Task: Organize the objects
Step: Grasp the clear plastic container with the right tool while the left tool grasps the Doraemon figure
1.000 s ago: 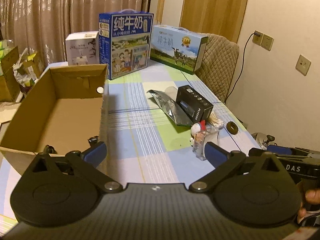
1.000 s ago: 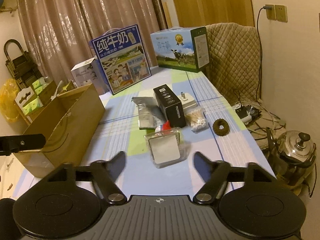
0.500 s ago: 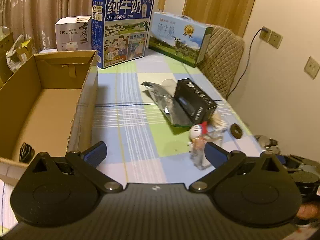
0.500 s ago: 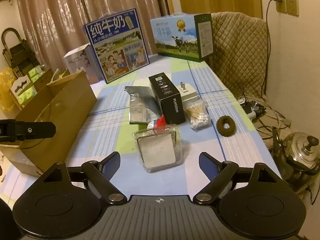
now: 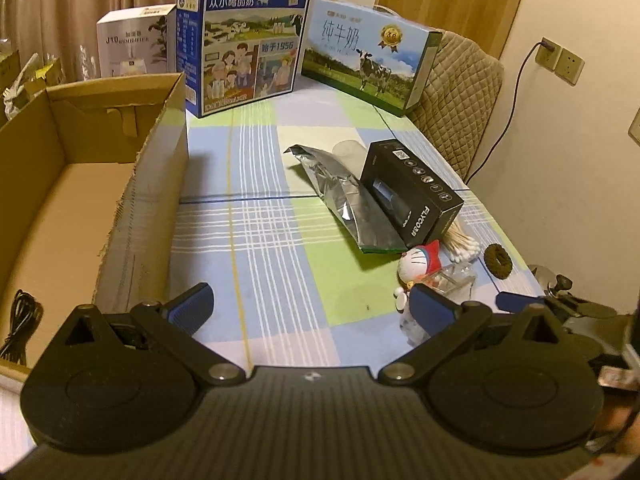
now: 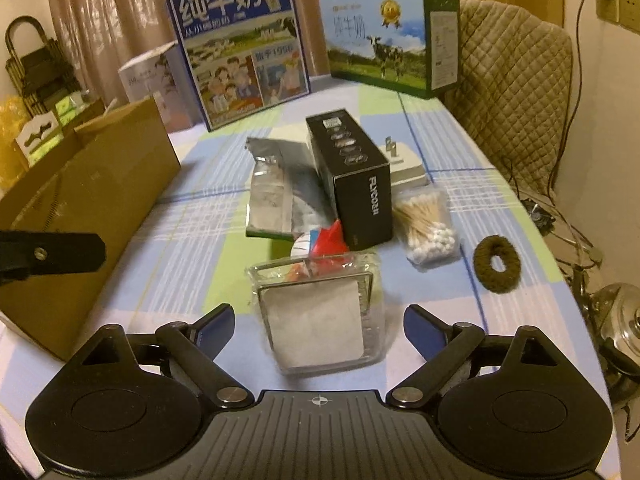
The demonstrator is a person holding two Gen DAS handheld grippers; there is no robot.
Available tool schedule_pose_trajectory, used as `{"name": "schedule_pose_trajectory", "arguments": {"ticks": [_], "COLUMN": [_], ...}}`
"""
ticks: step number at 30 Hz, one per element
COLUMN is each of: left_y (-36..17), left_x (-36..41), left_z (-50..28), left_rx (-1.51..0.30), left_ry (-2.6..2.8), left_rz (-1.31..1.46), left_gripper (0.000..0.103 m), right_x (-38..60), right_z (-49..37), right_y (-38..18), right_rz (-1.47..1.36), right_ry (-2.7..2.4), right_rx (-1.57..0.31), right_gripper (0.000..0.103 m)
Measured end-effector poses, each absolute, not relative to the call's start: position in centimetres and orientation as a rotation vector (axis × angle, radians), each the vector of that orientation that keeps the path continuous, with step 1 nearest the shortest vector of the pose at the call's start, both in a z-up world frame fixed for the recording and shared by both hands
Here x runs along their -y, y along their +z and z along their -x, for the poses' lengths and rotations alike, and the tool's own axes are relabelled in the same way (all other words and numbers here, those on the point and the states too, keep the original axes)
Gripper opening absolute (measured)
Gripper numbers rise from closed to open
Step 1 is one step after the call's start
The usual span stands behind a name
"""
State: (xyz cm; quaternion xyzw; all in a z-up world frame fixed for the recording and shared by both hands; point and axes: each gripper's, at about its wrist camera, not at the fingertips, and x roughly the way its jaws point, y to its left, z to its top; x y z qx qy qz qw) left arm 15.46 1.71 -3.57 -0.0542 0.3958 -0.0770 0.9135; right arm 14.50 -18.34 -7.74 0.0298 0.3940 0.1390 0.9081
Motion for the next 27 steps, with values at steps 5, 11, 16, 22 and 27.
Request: {"name": "schedule_pose_trajectory", "arguments": {"ticks": [5,11,16,22,27], "left_y": [-4.1,-4.7,-4.9,-5.0,-5.7], "left_x": [-1.6,-1.5,-1.4,-0.5,1.6], "left_z": [-16.1,-16.6,-16.6,-16.7,-17.5], "left_rx": [-0.825,-0.834,-0.844,-0.844,-0.841], "left_ry": [-0.167,-0.173,-0.173,-0.204,-0.272], "left_rz": [0.11,0.117,0.118,0.087,0.054], "left_gripper": [0.102,0.102,0.102,0.102,0.094], "right_x": [17.8,17.7,17.9,20.0,22.7], "right_z": [-15.6,-16.2,-15.8,-14.6,-15.1], "right_y": [-9.0,-9.5,-9.1,-7.6,-6.6], "right_rz": [-0.041,-0.048,-0.033,-0.05,-0.08], "right_ry": [0.286,0.319,0.315,0.214,0.134], "right_rx": [-0.805,-0.803,-0.807,-0.795,-0.788], "right_gripper": [0.089,0.08,0.063,0.063,0.063]}}
